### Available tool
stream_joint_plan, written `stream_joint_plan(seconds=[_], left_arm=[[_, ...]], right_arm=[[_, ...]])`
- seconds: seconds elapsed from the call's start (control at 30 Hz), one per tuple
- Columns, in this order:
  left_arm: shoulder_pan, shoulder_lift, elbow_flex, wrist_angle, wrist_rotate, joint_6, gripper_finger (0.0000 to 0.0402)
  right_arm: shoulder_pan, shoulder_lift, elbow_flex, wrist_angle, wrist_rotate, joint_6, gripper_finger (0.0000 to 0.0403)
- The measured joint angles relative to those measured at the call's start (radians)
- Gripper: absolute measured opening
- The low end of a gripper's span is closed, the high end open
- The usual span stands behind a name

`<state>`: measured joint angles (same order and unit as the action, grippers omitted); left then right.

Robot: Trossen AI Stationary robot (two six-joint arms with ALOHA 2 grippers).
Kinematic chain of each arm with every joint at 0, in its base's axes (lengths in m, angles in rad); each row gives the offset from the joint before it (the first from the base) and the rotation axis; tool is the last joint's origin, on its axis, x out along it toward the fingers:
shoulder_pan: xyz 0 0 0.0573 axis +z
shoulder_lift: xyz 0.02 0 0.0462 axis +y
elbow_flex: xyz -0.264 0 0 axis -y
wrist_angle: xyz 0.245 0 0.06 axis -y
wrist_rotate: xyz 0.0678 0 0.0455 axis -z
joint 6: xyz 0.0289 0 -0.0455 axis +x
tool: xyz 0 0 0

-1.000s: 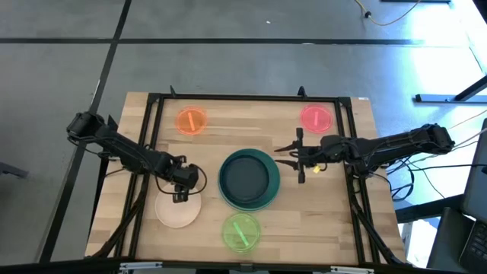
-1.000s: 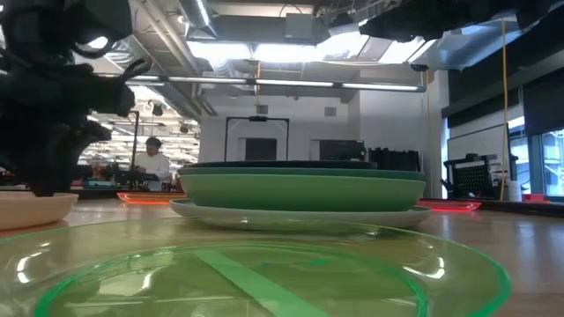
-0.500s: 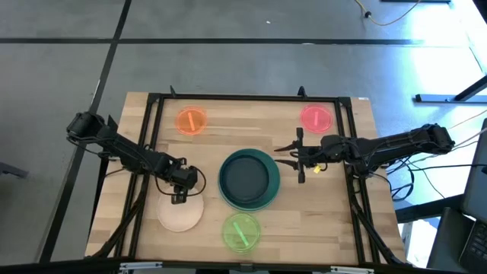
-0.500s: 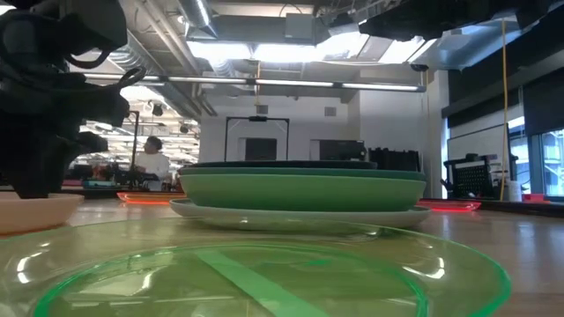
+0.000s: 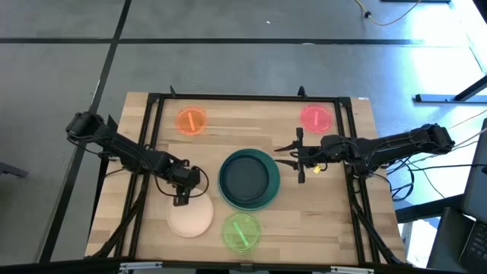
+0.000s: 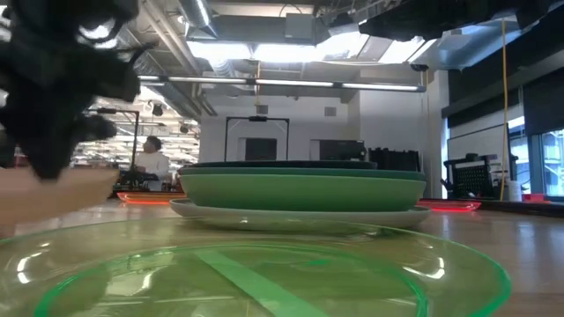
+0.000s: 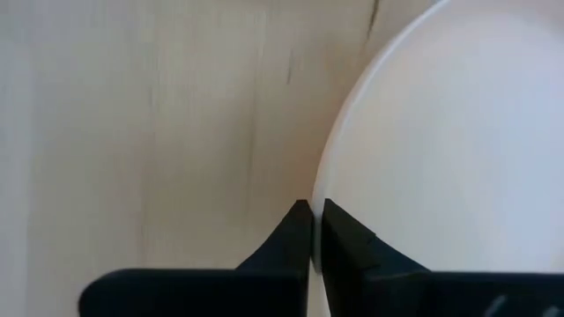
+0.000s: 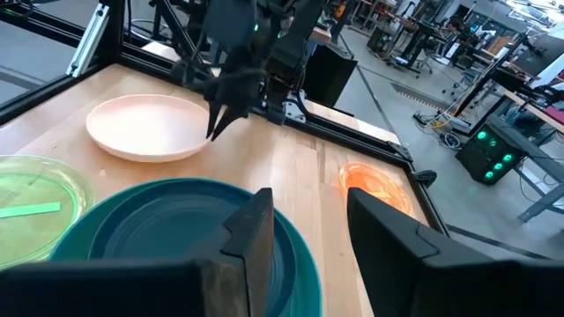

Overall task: Stack plastic plates
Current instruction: Stack the pink plate on the dark blue plate

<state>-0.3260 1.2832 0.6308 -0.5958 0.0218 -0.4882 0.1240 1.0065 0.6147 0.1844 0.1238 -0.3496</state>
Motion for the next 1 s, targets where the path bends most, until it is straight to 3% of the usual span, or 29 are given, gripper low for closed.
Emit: stream_joint_plan(seconds=[0.3, 0.5, 0.8, 1.0], left_arm=[[0.000, -0.009, 0.149, -0.024, -0.044, 0.037, 0.0008], [0.000, -0.009, 0.245, 0.004, -0.152, 0.056, 0.0009], [0.015, 0.004, 0.236, 0.237, -0.469, 0.056, 0.0009], [0.076, 0.037, 0.182, 0.436, -0.502, 0.084, 0.0009]], right_arm=[[0.000, 0.000, 0.000, 0.001, 0.000, 0.000, 0.0138], [0.000, 0.000, 0.000, 0.001, 0.000, 0.000, 0.0138], [0.000, 0.000, 0.000, 0.001, 0.000, 0.000, 0.0138], [0.000, 0.000, 0.000, 0.001, 0.000, 0.000, 0.0138]])
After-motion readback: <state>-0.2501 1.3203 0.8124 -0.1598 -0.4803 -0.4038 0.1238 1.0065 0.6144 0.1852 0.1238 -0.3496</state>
